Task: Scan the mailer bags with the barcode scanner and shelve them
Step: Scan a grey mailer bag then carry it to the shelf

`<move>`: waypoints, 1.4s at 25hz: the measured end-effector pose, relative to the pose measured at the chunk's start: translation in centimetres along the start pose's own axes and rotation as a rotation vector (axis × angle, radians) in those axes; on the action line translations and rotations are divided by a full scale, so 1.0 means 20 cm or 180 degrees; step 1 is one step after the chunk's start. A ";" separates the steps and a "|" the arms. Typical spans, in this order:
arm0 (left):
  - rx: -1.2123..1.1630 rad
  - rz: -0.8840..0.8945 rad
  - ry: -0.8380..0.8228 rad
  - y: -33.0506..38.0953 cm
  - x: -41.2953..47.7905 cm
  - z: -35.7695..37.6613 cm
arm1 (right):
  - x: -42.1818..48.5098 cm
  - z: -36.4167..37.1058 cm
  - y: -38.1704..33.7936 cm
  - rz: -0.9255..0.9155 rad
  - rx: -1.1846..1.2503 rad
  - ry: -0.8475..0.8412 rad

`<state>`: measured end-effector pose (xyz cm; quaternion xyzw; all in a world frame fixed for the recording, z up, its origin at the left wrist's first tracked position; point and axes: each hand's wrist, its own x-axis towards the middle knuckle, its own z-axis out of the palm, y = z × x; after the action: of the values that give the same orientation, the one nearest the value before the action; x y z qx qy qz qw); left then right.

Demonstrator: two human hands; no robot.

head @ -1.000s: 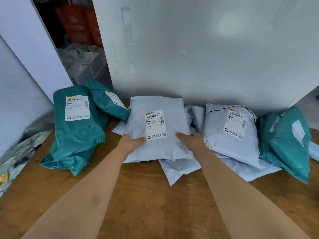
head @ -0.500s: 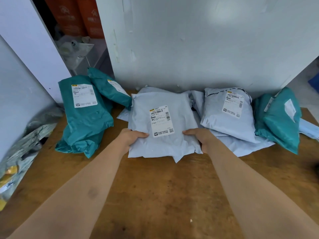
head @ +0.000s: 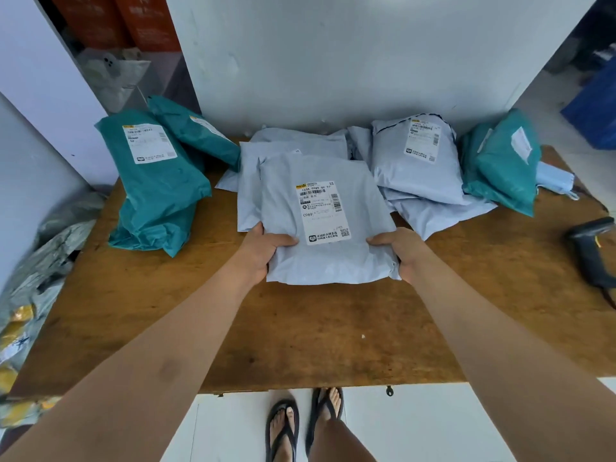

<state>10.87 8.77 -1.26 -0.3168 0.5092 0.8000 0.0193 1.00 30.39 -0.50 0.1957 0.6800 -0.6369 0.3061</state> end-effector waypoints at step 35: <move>0.1112 -0.0481 0.0871 -0.62 -0.09 1.00 | 0.05 -1.33 0.07 -0.0196 -0.1262 0.0021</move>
<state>7.02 31.77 -4.62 -0.4514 0.6127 0.6455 0.0645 -3.22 56.60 -2.26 0.1128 0.7987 -0.4990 0.3167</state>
